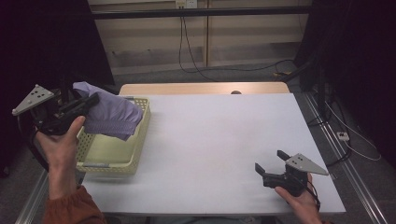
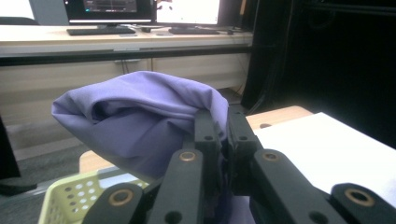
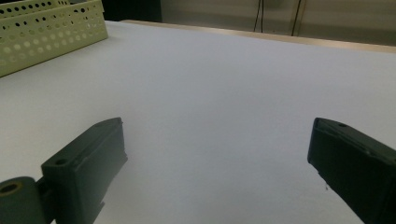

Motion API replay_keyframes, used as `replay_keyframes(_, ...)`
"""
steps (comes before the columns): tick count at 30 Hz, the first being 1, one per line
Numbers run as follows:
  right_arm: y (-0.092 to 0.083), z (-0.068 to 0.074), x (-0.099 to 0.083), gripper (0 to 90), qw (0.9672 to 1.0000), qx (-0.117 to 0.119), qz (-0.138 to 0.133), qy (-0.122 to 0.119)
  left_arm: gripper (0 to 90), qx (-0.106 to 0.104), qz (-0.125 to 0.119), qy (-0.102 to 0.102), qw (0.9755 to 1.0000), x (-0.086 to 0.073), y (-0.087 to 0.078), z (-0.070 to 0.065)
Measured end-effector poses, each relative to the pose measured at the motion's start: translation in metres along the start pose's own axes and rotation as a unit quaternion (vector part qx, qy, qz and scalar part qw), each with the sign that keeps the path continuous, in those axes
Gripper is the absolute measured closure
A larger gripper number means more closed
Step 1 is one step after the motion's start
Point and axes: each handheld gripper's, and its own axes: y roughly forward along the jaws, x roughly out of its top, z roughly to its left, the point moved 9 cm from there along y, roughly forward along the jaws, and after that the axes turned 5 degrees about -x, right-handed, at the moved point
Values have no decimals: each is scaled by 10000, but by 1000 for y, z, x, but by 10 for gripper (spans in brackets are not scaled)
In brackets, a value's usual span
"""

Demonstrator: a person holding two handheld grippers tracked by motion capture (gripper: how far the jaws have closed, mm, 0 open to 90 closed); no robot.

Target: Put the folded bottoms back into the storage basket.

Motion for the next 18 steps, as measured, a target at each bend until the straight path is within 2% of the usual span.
replay_keyframes(8, 1, 1, 1, 41, 10000, 33, 0, -19, 856, 135, 305, -28, 9994, -15, 4, 16)
replay_keyframes(18, 2, 1, 1, 41, 10000, 29, 3, -24, 856, 117, 640, -117, 9978, -34, 13, 31)
